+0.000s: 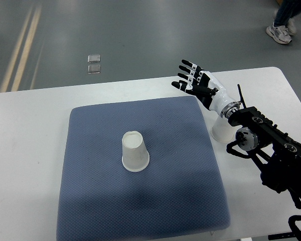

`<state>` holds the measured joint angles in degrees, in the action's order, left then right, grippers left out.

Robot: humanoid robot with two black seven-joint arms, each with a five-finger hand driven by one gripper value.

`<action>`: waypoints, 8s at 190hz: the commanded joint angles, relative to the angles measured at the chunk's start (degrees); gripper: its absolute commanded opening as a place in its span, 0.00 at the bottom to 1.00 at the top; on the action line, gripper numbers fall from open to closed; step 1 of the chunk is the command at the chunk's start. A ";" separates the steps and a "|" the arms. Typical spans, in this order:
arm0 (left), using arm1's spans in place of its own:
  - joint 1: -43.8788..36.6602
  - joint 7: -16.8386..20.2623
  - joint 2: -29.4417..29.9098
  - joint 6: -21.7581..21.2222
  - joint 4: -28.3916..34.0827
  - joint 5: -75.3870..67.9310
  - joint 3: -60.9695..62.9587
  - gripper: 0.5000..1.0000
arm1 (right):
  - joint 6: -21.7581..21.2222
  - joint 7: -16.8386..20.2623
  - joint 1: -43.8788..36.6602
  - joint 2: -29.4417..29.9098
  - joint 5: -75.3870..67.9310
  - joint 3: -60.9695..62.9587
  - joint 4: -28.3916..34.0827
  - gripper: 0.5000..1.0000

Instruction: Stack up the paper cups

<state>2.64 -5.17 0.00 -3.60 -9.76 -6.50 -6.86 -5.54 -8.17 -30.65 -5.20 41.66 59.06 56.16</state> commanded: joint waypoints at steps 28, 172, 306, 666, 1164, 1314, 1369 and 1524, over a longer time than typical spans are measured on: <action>0.00 -0.11 0.00 0.17 -0.35 0.00 -0.09 1.00 | 0.00 0.00 -0.11 -0.07 -0.09 0.09 0.00 0.86; 0.00 -0.11 0.00 -0.09 0.36 0.00 0.00 1.00 | -2.99 -0.09 0.15 -0.51 -0.18 0.62 -0.18 0.86; 0.00 -0.11 0.00 0.00 0.45 0.00 0.00 1.00 | -3.96 -0.18 -3.01 -8.24 1.58 -0.17 0.18 0.86; 0.00 -0.11 0.00 -0.09 0.45 0.00 0.00 1.00 | -11.51 -11.60 -5.56 -26.88 71.01 -14.50 2.11 0.60; 0.00 -0.11 0.00 0.00 0.45 0.00 0.00 1.00 | -27.16 -10.20 -21.91 -12.37 68.90 -16.61 26.63 0.11; 0.00 -0.11 0.00 -0.09 0.45 0.00 0.00 1.00 | -24.26 -10.46 -21.21 -12.46 72.77 -20.30 26.45 0.67; 0.00 -0.11 0.00 -0.09 0.45 0.00 0.00 1.00 | -24.35 -10.55 -21.12 -13.17 72.16 -20.21 26.45 0.79; 0.00 -0.10 0.00 -0.09 0.45 0.00 0.00 1.00 | -4.84 4.39 -9.61 -2.27 24.35 5.45 1.23 0.78</action>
<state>2.64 -5.25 0.00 -3.62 -9.32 -6.50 -6.86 -14.24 -6.39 -41.47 -8.68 73.44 63.02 58.91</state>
